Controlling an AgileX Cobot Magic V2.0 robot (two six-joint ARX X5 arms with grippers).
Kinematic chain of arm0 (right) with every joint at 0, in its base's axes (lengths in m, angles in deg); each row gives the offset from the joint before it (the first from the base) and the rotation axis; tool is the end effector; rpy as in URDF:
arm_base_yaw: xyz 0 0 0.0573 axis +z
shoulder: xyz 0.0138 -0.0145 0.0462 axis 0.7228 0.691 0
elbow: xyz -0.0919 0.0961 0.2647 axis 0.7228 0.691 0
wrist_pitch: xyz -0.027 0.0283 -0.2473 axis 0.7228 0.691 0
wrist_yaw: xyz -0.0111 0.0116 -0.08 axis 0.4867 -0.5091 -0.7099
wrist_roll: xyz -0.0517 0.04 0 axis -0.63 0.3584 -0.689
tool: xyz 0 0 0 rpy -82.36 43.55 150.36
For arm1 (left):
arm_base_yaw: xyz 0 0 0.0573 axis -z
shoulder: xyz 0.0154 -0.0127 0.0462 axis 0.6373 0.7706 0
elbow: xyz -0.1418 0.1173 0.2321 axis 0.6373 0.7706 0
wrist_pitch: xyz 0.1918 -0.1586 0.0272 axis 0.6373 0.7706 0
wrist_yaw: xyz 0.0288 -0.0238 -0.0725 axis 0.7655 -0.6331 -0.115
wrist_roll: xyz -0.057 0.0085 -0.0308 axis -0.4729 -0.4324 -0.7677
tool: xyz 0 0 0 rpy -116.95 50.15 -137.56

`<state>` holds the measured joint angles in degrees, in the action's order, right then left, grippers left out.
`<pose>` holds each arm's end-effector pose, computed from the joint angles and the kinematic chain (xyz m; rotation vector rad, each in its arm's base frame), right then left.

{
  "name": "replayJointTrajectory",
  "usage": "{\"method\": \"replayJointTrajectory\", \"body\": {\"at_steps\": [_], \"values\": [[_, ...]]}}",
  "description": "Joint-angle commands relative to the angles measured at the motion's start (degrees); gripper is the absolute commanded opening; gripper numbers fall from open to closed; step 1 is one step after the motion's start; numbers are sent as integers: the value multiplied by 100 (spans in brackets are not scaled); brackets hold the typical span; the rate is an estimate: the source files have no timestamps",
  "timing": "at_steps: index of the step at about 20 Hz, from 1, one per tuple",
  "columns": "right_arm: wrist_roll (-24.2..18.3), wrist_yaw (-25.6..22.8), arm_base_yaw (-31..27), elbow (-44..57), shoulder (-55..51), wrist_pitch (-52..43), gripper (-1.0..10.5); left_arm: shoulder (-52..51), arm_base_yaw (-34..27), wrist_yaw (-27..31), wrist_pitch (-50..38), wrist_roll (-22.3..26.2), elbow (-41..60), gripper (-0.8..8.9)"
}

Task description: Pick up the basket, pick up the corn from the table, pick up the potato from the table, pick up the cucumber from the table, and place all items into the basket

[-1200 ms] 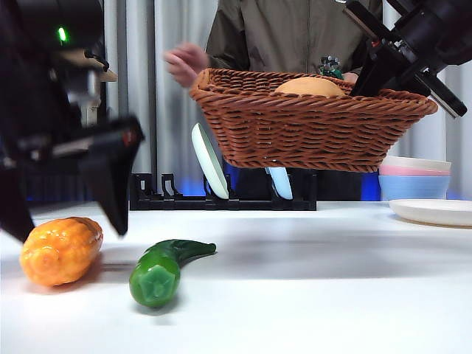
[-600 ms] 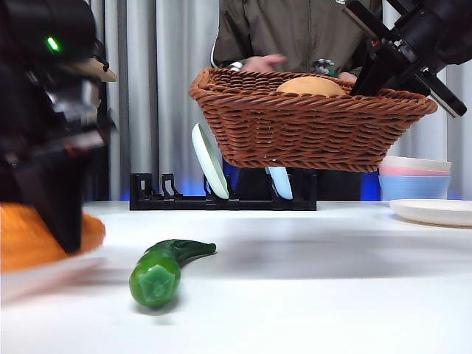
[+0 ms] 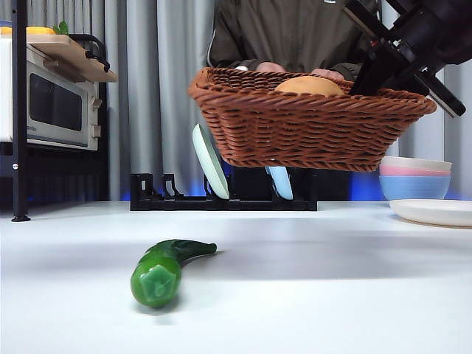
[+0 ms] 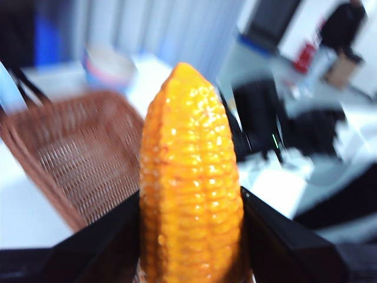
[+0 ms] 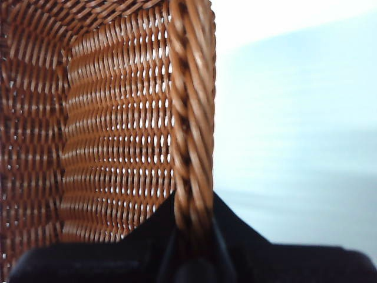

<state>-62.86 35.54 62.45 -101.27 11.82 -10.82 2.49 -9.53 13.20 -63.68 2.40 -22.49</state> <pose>0.2654 0.0964 0.2849 0.4152 0.7487 0.5372 0.1436 -0.1069 0.4295 -0.2189 0.3546 -0.9430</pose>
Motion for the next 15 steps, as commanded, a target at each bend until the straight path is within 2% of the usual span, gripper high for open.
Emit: {"method": "replayJointTrajectory", "body": {"at_steps": [1, 5, 7, 9, 15], "values": [[46, 52, 114, -61, -55, -114, -16, 463, 199, 487, -236, -254, -168, -8], [46, 17, 339, -61, -55, -114, -16, 1508, 638, 1493, -229, -160, -603, -8], [63, 15, 407, -61, -55, -111, -16, 2024, 868, 2197, -125, 103, -807, -8], [63, 13, 428, -61, -55, -114, -16, 2533, 1016, 2636, 61, 273, -981, -8], [66, 13, 428, -61, -55, -85, -16, 3521, 1259, 2750, 313, 546, -1095, -8]]}}
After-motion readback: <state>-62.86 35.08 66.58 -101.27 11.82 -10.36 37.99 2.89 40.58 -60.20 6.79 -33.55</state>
